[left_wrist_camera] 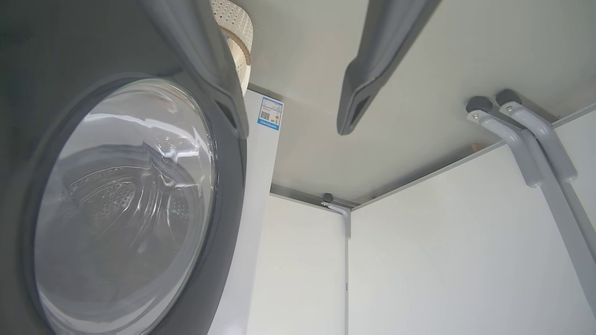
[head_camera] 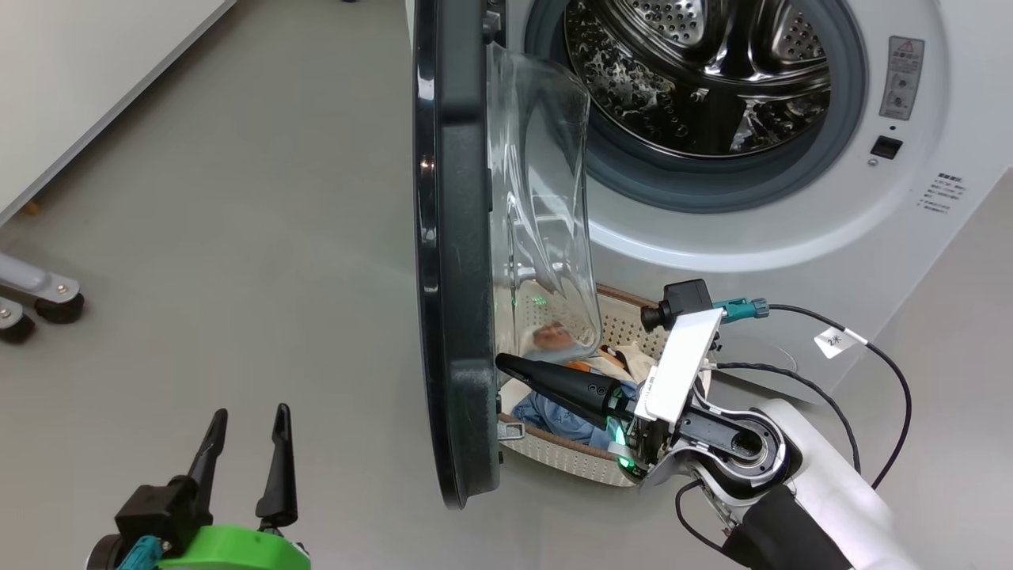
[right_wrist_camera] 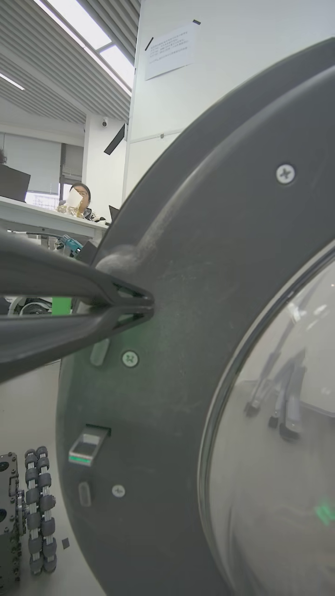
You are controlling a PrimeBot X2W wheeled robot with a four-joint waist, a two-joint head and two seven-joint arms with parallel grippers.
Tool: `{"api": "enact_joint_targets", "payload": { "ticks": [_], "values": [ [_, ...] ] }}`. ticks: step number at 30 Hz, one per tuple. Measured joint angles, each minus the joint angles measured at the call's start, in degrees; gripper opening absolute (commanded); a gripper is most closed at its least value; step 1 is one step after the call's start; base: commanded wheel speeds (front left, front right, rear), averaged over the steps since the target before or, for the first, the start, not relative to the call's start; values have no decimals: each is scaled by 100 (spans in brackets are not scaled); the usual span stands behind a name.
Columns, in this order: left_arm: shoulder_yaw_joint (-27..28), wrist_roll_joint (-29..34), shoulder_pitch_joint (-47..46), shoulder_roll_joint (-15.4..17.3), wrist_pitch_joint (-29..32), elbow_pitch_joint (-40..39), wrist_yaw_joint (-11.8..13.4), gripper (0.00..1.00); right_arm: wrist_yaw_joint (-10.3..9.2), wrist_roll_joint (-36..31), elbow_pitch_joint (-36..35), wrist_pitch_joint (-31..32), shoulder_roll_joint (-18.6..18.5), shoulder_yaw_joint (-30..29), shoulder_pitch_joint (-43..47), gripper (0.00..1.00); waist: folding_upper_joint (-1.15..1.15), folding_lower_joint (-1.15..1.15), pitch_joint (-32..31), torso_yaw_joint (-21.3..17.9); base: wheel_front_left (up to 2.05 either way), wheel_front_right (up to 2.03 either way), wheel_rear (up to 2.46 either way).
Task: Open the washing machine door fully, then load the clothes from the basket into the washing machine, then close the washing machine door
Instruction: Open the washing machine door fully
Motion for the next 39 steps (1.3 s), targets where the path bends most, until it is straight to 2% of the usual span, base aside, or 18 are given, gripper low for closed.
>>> {"api": "enact_joint_targets", "payload": {
  "ticks": [3, 5, 7, 8, 12, 18, 28, 35, 39],
  "values": [
    [129, 5, 44, 0, 0, -36, 0, 100, 0, -177, -52, -1, 1, -20, 0, 1, 0, 0, -7, -84, 0, 0, 0],
    [162, 11, 81, 0, 0, -38, 0, 100, 0, -377, -180, -35, -42, -58, 0, 42, 0, 0, -11, -148, 0, 0, 0],
    [208, 12, 84, -1, 0, -46, 0, 100, 0, -511, -331, -98, -114, -111, 0, 88, 0, 0, -15, -215, 0, 0, 0],
    [231, 13, 85, 0, 0, -46, 0, 100, 0, -610, -427, -162, -182, -143, 0, 100, 0, 0, -17, -249, 0, 0, 0],
    [302, 45, 110, -2, 0, -64, 0, 100, 0, -1270, -891, -605, -531, -337, -5, 100, 0, 0, -30, -395, 0, 0, 0],
    [520, 69, 228, -1, 0, -86, 0, 100, 0, -2796, -1369, -1803, -1270, -501, -37, 100, 0, 0, -49, -658, 0, 0, 0],
    [812, 232, 339, -5, 0, -135, 0, 100, 1, -4477, -1200, -3882, -2225, -616, 743, 100, 0, 0, -116, -1165, 0, 0, 0],
    [881, 263, 466, -5, 0, -136, 0, 100, 1, -5256, -577, -5127, -2515, -912, 1546, 100, 0, 0, -204, -1484, 0, 0, 0],
    [899, 267, 489, -4, 0, -136, 0, 100, -55, -5314, -309, -5121, -2376, -1066, 1940, 100, 0, 0, -239, -1637, 0, 0, 0]
  ]
}}
